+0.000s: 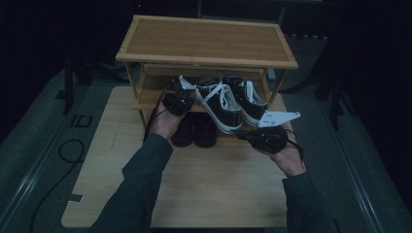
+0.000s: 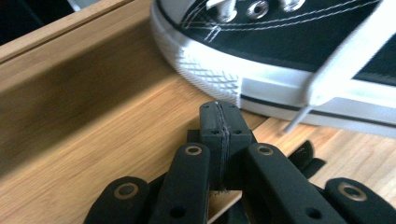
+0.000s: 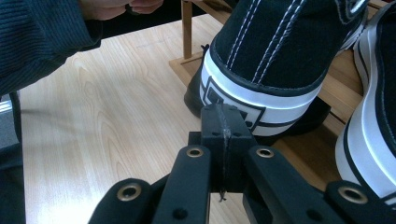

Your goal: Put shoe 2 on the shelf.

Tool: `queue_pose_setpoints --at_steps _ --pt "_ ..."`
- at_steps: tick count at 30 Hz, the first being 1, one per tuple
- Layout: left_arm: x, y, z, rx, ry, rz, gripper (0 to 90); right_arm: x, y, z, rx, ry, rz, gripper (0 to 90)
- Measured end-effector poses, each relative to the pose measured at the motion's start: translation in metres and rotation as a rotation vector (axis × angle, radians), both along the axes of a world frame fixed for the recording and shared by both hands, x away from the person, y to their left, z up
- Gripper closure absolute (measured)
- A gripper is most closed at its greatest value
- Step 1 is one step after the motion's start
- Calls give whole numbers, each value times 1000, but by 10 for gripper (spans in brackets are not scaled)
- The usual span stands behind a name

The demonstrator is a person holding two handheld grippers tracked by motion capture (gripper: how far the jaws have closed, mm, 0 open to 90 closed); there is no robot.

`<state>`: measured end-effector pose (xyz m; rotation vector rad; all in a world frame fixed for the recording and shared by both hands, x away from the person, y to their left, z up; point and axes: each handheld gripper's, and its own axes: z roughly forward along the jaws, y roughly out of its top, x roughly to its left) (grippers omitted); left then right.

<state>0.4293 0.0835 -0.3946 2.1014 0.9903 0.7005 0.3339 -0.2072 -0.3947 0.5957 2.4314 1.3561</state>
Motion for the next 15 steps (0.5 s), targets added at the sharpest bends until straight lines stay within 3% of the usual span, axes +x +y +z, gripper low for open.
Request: queue_pose_setpoints --at_steps 2,7,12,13,15 --pt "0 1 0 -9 1 -7 894 0 0 0 2 -1 0 900" --pt "-1 2 -1 21 -18 -12 888 0 1 1 -6 -3 3 900" --pt "-1 6 0 31 -9 -12 887 0 2 1 -3 -1 7 900" --pt "-1 6 -1 20 -13 -8 887 0 3 1 -2 -1 9 900" --pt "-1 7 0 50 -17 -22 898 0 3 1 0 1 12 900"
